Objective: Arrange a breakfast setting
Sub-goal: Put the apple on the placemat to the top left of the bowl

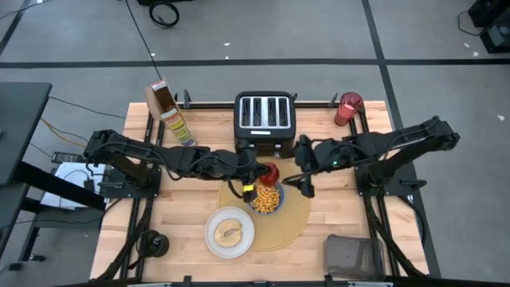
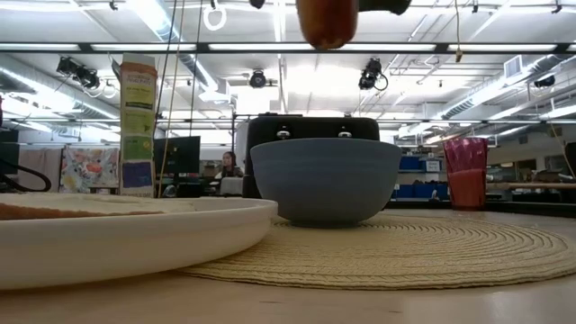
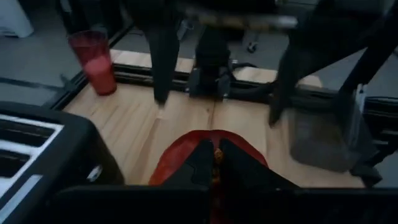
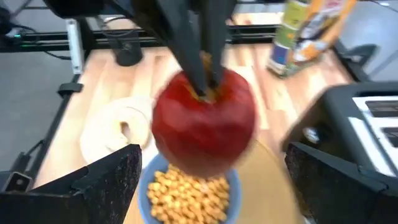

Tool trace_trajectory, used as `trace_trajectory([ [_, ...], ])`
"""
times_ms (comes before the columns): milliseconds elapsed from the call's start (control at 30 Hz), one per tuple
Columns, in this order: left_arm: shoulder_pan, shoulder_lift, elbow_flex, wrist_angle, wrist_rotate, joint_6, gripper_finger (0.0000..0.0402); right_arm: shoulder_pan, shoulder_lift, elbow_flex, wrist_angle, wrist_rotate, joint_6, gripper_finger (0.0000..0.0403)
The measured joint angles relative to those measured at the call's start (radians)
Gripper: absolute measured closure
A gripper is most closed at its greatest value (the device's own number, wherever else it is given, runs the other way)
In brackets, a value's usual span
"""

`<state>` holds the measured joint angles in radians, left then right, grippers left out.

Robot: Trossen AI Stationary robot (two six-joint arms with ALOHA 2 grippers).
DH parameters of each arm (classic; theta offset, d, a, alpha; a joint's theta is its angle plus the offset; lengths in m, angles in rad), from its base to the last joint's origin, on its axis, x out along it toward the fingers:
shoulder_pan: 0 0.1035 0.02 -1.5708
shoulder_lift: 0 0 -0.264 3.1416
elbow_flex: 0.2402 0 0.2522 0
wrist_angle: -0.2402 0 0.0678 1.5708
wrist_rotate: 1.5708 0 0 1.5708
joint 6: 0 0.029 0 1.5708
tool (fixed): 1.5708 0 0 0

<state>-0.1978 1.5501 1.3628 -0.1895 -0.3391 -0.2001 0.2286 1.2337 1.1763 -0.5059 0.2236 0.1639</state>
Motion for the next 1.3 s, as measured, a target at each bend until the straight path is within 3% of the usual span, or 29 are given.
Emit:
trace_trajectory([
  [167, 0.001, -0.005, -0.006, -0.152, -0.075, -0.03, 0.0381, 0.001, -0.076, 0.0, -0.064, 0.05, 0.051, 0.0005],
  [333, 0.007, -0.022, -0.081, -0.148, -0.089, -0.071, 0.0381, 0.02, -0.127, 0.0, -0.128, 0.075, 0.154, 0.0005],
  [533, 0.036, -0.095, -0.261, 0.023, -0.089, -0.085, 0.038, 0.055, -0.145, 0.001, -0.176, 0.081, 0.285, 0.0005],
  [733, 0.088, -0.184, -0.402, 0.069, -0.092, -0.066, 0.038, 0.09, -0.131, 0.001, -0.179, 0.083, 0.399, 0.0005],
  [967, 0.153, -0.175, -0.536, 0.198, -0.017, -0.044, 0.0379, 0.114, -0.111, 0.0, -0.179, 0.093, 0.483, 0.0006],
  [1300, 0.204, -0.135, -0.698, 0.37, -0.01, -0.073, 0.0379, 0.136, -0.094, 0.0, -0.175, 0.101, 0.56, 0.0011],
])
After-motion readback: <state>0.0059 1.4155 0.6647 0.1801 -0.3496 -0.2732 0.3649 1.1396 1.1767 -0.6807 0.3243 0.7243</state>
